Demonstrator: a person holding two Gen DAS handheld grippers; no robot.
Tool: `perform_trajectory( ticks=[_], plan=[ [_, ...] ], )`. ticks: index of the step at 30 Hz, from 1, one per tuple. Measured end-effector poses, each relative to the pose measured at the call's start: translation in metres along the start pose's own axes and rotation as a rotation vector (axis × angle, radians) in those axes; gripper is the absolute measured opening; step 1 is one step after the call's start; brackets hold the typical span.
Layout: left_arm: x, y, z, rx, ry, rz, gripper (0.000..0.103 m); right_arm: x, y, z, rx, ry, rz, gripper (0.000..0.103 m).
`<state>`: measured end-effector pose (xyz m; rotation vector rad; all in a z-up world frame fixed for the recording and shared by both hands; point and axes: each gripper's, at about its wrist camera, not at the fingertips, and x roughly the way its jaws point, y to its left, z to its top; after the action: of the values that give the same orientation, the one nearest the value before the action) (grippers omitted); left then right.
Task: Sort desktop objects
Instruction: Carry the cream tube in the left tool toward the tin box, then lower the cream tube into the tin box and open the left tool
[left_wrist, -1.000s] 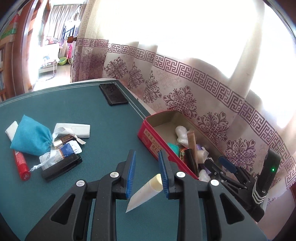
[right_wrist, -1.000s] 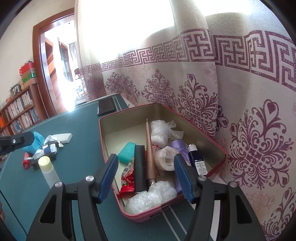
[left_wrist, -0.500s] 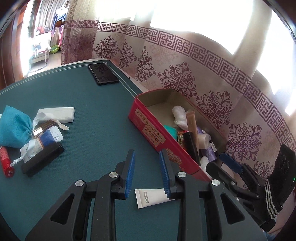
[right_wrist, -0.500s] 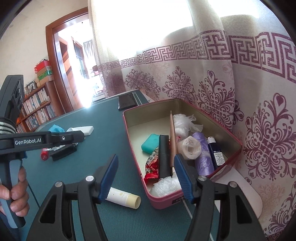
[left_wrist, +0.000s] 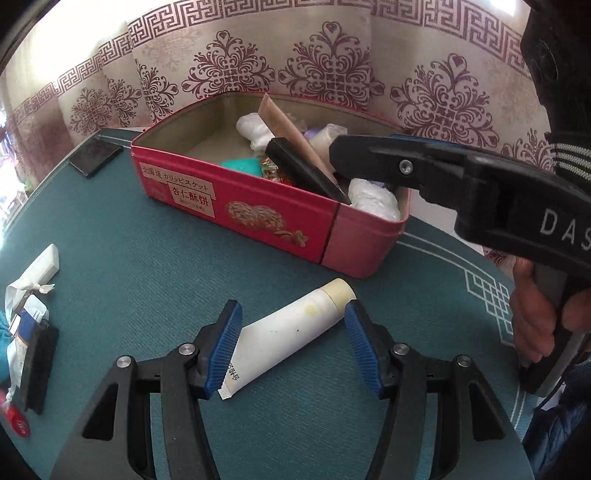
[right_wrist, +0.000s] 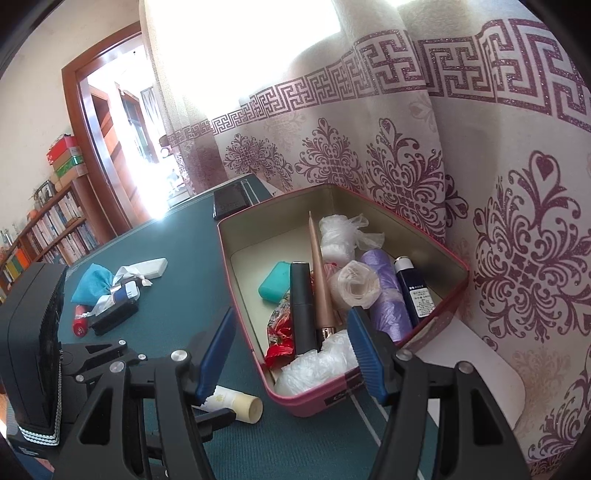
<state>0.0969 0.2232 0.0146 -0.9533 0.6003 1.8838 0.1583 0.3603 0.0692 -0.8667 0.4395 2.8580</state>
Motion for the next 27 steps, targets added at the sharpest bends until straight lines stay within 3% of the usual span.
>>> perform_trajectory(
  ticks=[4, 9, 12, 16, 22, 27],
  plan=[
    [0.005, -0.003, 0.002, 0.002, 0.017, 0.045, 0.061, -0.001, -0.001, -0.002, 0.005, 0.003, 0.001, 0.067],
    [0.017, 0.010, 0.004, -0.083, 0.074, 0.055, 0.061, -0.002, -0.002, -0.003, 0.008, 0.002, 0.003, 0.067],
    [0.013, 0.007, 0.001, -0.087, 0.083, 0.065, 0.051, -0.005, -0.001, -0.003, 0.005, -0.002, 0.004, 0.067],
    [0.007, 0.003, -0.001, -0.125, 0.089, 0.026, 0.035, -0.006, -0.003, -0.004, 0.010, -0.005, -0.002, 0.067],
    [-0.001, 0.011, -0.003, -0.208, 0.066, 0.073, 0.030, -0.007, -0.001, -0.005, 0.007, -0.005, -0.005, 0.067],
    [-0.033, 0.022, -0.007, -0.294, -0.017, 0.075, 0.029, -0.010, -0.004, -0.003, 0.016, -0.019, -0.016, 0.067]
  ],
)
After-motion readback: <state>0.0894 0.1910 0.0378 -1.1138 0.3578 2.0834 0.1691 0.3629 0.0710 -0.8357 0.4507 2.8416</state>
